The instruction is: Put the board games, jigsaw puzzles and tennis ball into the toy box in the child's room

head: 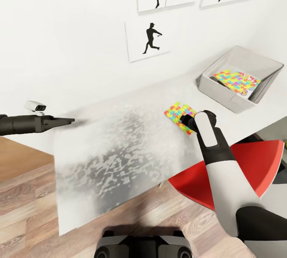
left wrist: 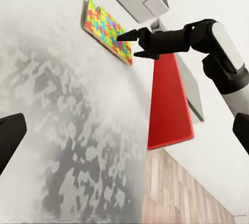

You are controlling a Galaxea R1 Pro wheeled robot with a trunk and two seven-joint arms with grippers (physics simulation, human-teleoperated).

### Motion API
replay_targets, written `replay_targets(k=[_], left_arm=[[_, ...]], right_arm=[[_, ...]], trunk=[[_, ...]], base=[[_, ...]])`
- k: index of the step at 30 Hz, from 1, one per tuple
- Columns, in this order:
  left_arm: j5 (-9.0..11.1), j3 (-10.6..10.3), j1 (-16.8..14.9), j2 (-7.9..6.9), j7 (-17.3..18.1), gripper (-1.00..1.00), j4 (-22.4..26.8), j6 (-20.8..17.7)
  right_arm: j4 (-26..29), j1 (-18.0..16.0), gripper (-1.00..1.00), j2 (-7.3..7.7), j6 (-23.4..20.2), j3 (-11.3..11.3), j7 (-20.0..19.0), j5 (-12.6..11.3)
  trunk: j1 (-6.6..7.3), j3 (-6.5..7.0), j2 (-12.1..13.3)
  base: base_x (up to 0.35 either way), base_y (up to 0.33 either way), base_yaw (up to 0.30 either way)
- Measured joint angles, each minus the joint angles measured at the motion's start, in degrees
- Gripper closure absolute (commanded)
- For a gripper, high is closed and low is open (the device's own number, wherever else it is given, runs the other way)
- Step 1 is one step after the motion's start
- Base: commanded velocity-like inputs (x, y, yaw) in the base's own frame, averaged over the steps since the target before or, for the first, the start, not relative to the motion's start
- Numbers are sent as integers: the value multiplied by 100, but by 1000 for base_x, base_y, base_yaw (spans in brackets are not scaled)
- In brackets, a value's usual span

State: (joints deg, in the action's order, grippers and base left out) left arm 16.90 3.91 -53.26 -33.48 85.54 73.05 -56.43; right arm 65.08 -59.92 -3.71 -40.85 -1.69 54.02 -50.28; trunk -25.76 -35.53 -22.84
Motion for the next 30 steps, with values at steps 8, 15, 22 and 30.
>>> replay_targets(k=[8, 15, 22, 30], left_arm=[[1, -8, 1, 2, -3, -100, 0, -8], [1, -10, 3, 2, -17, -100, -8, -9], [1, -10, 2, 2, -17, -100, -10, -9], [1, -10, 1, 2, -18, -100, -9, -13]], right_arm=[[-1, 0, -100, 0, -7, -1, -4, 11], [0, 0, -100, -7, -5, 0, 3, 0], [-2, 0, -100, -6, 4, 0, 3, -15], [1, 0, -100, -6, -16, -1, 7, 18]], trunk=[[2, 0, -1], [1, 0, 0], [1, 0, -1], [1, 0, 0]], base=[[-83, 100, 0], [-29, 15, 0], [-57, 3, 0], [-64, 65, 0]])
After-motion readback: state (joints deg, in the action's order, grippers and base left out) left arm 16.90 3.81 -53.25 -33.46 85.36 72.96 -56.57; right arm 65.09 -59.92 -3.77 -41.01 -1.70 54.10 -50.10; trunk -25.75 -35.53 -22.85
